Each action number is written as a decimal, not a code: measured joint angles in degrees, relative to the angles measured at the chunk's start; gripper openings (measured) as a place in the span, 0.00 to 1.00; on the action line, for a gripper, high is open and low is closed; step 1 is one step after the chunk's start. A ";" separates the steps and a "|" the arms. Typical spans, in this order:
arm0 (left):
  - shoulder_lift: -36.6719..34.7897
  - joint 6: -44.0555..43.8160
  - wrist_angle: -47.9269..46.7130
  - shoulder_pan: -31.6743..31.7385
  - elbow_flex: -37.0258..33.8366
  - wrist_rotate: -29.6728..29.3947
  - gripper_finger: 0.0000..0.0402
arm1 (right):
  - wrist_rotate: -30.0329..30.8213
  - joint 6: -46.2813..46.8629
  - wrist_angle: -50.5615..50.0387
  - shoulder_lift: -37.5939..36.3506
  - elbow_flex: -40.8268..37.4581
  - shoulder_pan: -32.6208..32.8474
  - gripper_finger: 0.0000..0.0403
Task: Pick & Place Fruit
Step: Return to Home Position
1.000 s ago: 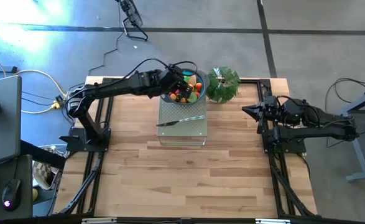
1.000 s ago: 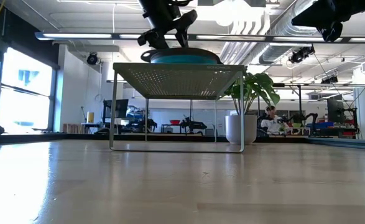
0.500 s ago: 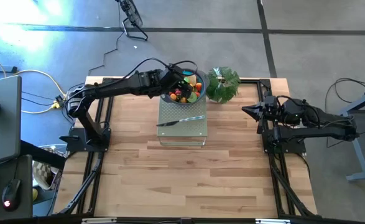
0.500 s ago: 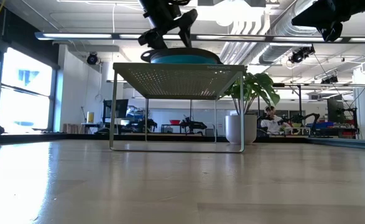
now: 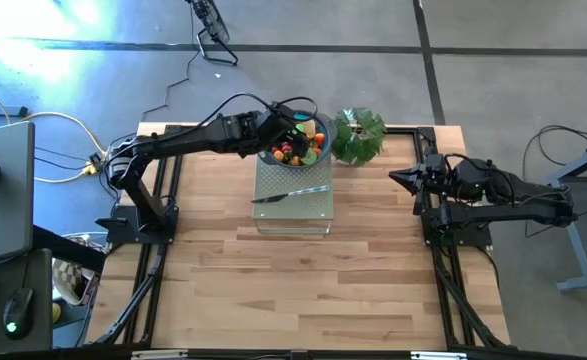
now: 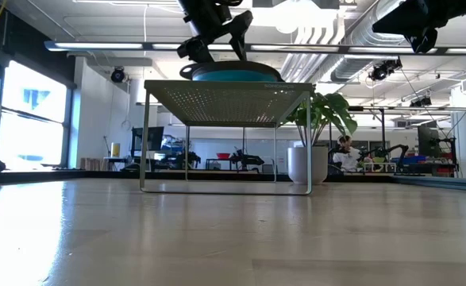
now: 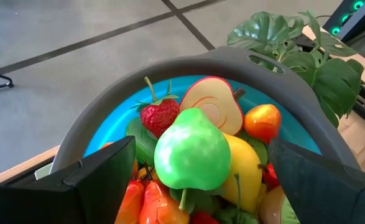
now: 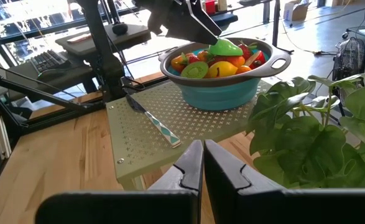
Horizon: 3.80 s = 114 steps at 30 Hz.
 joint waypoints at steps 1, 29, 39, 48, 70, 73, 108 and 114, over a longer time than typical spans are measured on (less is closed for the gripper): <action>0.00 0.00 0.00 0.00 0.00 0.00 0.90 | 0.00 0.00 0.00 -0.02 0.00 -0.02 0.02; -0.35 9.74 5.21 -4.63 -0.02 3.28 0.90 | 0.01 -0.08 0.50 -0.02 0.00 -0.01 0.02; -2.50 16.20 8.02 -10.47 -0.02 3.39 0.90 | -0.01 -0.45 0.48 -0.12 0.00 0.00 0.02; -8.38 20.42 7.67 -13.34 -2.59 3.40 0.90 | -0.03 -0.45 0.50 -0.07 -0.02 0.00 0.02; -23.59 27.02 23.91 -24.02 -20.17 1.87 0.90 | -0.24 -0.22 0.59 -0.04 -0.02 0.00 0.02; -22.96 27.01 23.57 -24.02 -20.20 1.84 0.90 | -0.24 -0.22 0.51 -0.04 -0.02 0.00 0.02; -21.88 25.62 23.49 -24.00 -20.17 4.08 0.70 | -0.22 -0.48 0.50 -0.04 -0.02 0.00 0.02; -21.88 27.37 23.50 -24.02 -20.17 4.83 0.44 | -0.23 -0.48 0.50 -0.04 -0.02 0.00 0.02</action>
